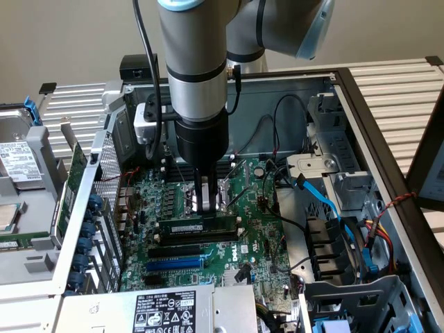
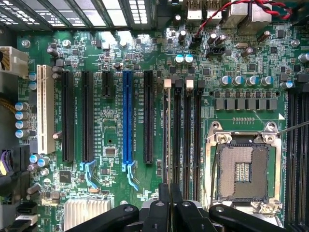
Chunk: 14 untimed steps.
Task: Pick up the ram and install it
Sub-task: 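Insert the ram into the slot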
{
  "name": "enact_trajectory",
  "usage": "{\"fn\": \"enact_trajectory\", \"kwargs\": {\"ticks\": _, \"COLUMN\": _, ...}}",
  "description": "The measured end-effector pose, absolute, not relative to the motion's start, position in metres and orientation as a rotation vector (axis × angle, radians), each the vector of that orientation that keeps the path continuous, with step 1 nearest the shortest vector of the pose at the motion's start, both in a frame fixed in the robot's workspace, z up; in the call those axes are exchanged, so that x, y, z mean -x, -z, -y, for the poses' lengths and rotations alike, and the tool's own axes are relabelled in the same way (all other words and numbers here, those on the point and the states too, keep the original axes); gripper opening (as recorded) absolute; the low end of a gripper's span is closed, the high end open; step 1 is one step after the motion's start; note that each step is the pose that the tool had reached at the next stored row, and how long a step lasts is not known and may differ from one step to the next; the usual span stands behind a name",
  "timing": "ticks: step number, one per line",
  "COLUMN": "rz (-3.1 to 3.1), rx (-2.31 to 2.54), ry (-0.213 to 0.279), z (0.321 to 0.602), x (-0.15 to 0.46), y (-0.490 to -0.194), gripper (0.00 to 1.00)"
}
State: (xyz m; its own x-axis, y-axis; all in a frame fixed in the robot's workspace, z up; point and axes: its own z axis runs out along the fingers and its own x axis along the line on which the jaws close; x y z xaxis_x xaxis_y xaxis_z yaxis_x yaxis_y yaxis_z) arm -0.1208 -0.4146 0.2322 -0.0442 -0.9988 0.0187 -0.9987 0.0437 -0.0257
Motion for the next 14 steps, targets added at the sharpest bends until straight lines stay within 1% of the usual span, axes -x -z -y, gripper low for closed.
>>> {"fn": "enact_trajectory", "kwargs": {"ticks": 14, "rz": -2.270, "rx": 2.164, "ry": 0.050, "z": 0.4146, "x": 0.1210, "y": -0.2297, "gripper": 0.13}}
